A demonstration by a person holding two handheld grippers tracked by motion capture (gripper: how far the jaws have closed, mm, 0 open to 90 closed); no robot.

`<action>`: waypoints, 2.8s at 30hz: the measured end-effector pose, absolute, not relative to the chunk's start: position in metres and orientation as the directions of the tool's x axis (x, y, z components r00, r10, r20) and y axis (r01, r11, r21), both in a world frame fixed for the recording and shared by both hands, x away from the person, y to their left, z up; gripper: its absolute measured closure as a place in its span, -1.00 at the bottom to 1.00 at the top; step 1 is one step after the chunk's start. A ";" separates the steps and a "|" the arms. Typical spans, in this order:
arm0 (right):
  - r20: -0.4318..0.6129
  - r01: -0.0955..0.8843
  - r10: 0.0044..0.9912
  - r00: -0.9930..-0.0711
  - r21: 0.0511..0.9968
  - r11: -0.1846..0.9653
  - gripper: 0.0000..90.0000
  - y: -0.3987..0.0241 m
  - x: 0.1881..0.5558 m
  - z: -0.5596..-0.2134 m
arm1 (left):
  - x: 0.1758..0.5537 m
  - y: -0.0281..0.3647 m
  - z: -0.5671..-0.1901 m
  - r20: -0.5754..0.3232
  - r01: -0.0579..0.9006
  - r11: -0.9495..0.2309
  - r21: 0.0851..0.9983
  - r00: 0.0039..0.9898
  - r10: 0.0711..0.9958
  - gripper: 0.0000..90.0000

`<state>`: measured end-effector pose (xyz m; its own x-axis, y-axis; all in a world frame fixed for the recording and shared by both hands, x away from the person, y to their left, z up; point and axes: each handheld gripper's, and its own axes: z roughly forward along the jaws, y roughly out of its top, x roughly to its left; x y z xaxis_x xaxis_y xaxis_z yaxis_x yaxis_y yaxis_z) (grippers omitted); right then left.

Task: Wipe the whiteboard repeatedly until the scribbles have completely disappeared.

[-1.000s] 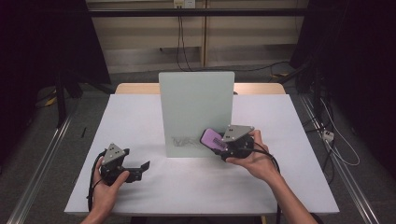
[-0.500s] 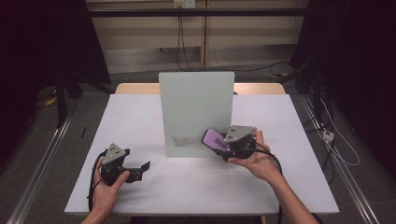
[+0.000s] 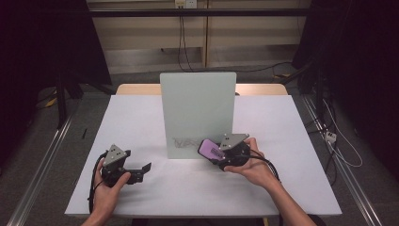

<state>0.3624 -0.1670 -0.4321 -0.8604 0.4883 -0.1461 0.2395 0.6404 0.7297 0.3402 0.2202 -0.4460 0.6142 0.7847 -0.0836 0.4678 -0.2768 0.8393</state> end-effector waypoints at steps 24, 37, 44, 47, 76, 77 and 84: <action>-0.188 0.227 0.537 -0.822 0.758 0.612 -0.07 -0.191 0.366 -0.407 | 0.340 0.220 -0.445 -0.088 0.463 -0.267 0.845 0.614 0.785 -0.88; -0.153 0.246 0.520 -0.840 0.748 0.616 -0.07 -0.169 0.365 -0.424 | 0.340 0.220 -0.445 -0.085 0.460 -0.273 0.845 0.620 0.780 -0.88; -0.152 0.244 0.510 -0.847 0.741 0.625 -0.07 -0.160 0.365 -0.429 | 0.340 0.220 -0.445 -0.085 0.463 -0.275 0.843 0.619 0.780 -0.88; -0.152 0.242 0.505 -0.850 0.739 0.629 -0.07 -0.157 0.365 -0.430 | 0.340 0.219 -0.445 -0.086 0.463 -0.275 0.842 0.618 0.781 -0.88; -0.184 0.208 0.514 -0.838 0.763 0.612 -0.07 -0.148 0.371 -0.411 | 0.340 0.221 -0.445 -0.088 0.463 -0.271 0.844 0.617 0.782 -0.88; -0.184 0.208 0.514 -0.838 0.763 0.612 -0.07 -0.148 0.371 -0.411 | 0.340 0.221 -0.445 -0.087 0.465 -0.272 0.843 0.616 0.783 -0.88; -0.208 0.186 0.516 -0.831 0.770 0.611 -0.07 -0.145 0.376 -0.399 | 0.341 0.221 -0.446 -0.088 0.469 -0.275 0.840 0.617 0.782 -0.88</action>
<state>0.3757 -0.1446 -0.3995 -0.8313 0.5155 -0.2078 0.1865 0.6108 0.7695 0.3411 0.2207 -0.4461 0.6171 0.7819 -0.0883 0.4686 -0.2750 0.8395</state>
